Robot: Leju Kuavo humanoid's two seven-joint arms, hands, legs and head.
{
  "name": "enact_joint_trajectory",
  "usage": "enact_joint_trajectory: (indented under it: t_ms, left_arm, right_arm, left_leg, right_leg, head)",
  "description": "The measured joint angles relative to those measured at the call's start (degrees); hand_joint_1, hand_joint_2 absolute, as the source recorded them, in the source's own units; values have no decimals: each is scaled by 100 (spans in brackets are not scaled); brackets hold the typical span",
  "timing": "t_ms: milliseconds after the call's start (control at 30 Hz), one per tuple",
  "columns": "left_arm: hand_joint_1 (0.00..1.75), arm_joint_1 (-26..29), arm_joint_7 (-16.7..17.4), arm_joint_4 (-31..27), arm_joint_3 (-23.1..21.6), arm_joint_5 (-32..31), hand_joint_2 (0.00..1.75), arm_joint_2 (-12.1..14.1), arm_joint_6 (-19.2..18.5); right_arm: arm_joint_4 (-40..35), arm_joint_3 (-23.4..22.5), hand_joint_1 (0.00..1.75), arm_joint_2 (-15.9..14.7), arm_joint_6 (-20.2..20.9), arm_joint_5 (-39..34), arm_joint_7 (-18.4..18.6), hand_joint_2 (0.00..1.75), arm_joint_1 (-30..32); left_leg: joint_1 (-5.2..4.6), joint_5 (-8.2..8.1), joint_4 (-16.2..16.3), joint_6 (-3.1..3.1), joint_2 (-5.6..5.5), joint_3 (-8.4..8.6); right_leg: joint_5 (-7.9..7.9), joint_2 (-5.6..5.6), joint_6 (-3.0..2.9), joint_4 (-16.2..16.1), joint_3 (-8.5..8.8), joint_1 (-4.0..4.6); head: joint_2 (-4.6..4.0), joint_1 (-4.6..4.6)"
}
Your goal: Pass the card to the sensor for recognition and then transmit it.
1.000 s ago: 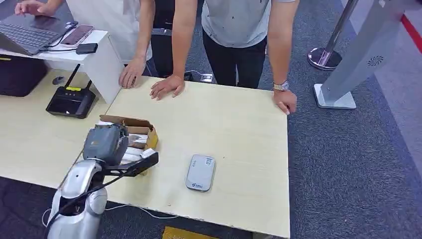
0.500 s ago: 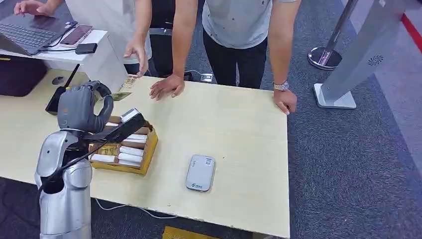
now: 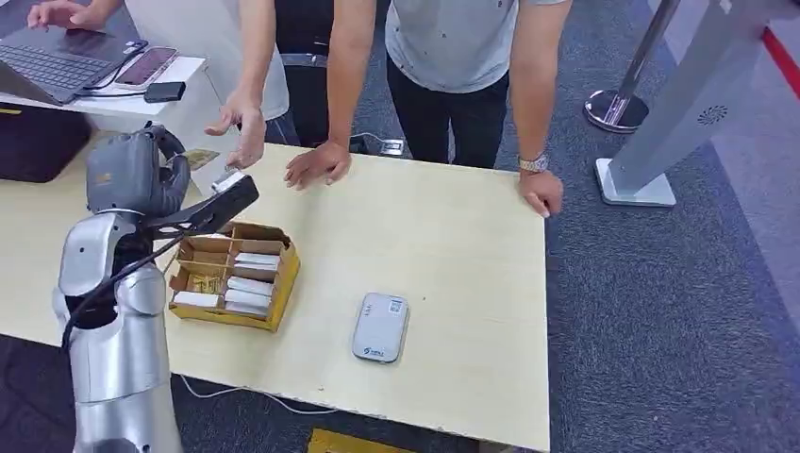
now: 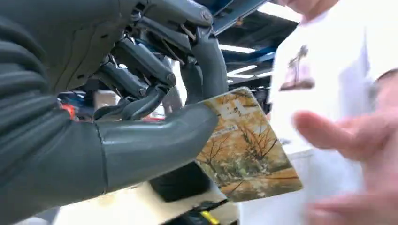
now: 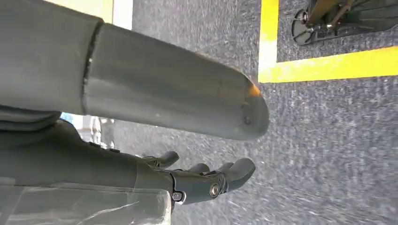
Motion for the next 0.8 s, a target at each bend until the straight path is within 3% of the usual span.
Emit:
enact_joint_trajectory:
  t_ms: [300,733,767,800]
  left_arm:
    - [175,-650,-2,1173,2,-276,175,-265,131]
    - [175,-848,-105,1579,-59,-151,175,-542,147]
    - [37,-848,-118,1588,-61,-132,175,-555,149]
    - [0,-848,-131,1590,-65,-80,175,-575,162]
  right_arm:
    - [20,118,0,-2,9,177,-22,0,-17]
    - [44,118,0,-2,48,232,-35,0,-16]
    - [44,118,0,-2,52,232,-35,0,-16]
    - [44,118,0,-2,52,232,-35,0,-16]
  left_leg:
    - [-3,0,2,0,1,-1]
    - [-2,-1,2,0,4,-1]
    - [-2,-1,2,0,5,-1]
    - [-2,-1,2,0,5,-1]
  right_leg:
    - [1,4,1,-1,-1,0]
    - [1,7,1,-1,-3,0]
    - [1,7,1,-1,-3,0]
    - [1,7,1,-1,-3,0]
  head:
    - [0,2]
    - [-2,0]
    - [0,2]
    - [0,0]
